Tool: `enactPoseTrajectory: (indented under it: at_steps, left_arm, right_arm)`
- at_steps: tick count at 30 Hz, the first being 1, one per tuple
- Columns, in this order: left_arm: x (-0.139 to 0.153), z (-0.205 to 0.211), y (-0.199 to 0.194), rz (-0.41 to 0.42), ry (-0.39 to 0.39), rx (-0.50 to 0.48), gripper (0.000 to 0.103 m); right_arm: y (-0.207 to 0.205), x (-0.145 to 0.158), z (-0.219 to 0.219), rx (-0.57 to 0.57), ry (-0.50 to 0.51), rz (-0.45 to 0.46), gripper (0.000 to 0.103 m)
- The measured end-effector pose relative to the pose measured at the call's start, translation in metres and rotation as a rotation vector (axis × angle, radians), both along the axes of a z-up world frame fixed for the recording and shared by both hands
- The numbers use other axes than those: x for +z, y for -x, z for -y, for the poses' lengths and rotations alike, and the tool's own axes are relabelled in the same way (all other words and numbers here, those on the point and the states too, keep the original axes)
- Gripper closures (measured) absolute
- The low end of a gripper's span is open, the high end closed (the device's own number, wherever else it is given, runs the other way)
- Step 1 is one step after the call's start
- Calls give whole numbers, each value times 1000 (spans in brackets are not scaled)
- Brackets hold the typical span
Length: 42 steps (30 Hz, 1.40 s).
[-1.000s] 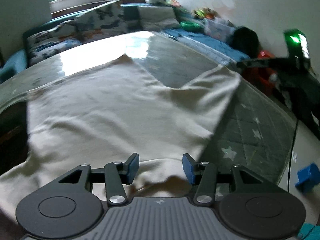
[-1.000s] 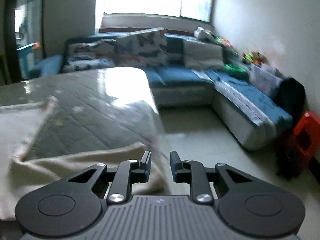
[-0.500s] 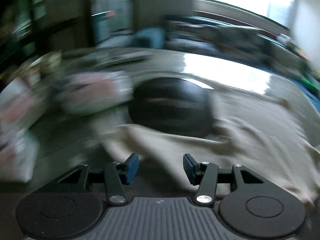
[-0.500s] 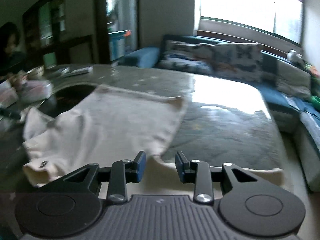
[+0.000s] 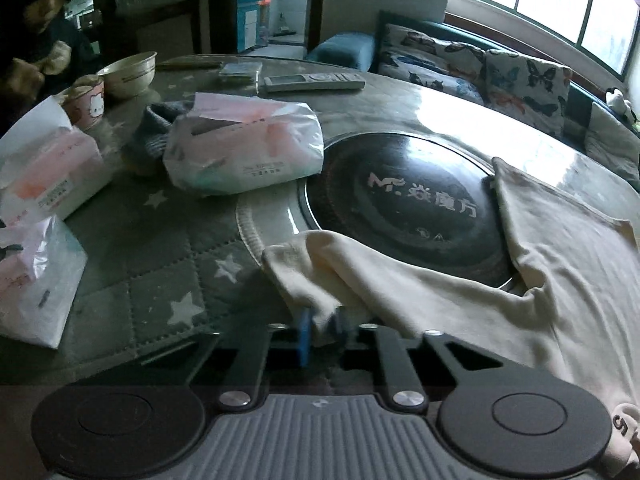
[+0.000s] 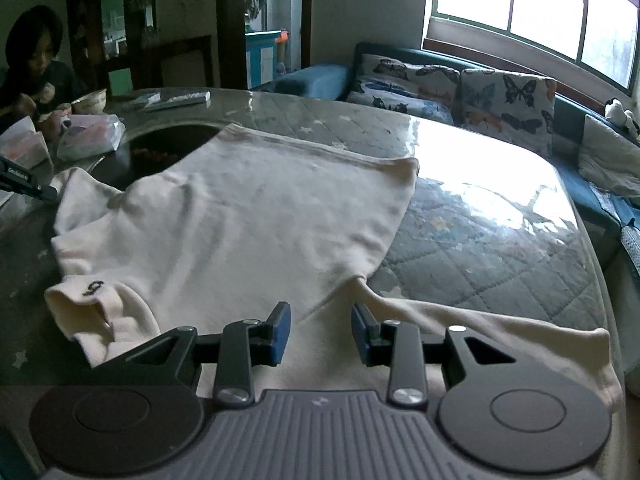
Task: Fold clothes
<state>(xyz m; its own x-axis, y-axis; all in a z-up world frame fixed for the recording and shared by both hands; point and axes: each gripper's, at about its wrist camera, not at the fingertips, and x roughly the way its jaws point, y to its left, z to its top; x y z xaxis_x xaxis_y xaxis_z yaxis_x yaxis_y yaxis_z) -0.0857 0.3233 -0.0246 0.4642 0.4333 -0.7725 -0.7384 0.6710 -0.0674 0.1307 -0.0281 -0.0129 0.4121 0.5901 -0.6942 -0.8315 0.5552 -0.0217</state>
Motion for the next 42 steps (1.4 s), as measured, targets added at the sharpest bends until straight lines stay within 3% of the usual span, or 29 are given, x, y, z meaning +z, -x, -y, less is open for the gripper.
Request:
enactPoseTrajectory:
  at_steps: [7,13,20,25,28,33,36,42]
  left_arm:
    - [23,-7,4,-31,-125,-12,98]
    - [35,-16,8,-112,-252,-16,98]
    - [16,-31,8,-186,-208,-14,93]
    - [26,-22,7,-168,-236,-17,67]
    - [34,-13,1,-138,-247,-54,66]
    - [20,-10,-19,-141,-184,-141,66]
    - [3,-20,-29,-165,-124,-145,66]
    - [-4,-34,-35,-198,-185,-118,64]
  right_arm:
    - [-2,-3,3,-6,13,-5,66]
    - [-4,-4,2,-8,16,-5,64]
    - [-6,-3,3,-5,20,-4,62]
    - [-1,8,2,19,0,6,62]
    - [7,15,-4,62,-26,-12,62]
    - [24,15,-21,155,-49,-57,62]
    - [35,9,-33,202,-33,-69,62]
    - [51,-1,-45,267,11,-83,62]
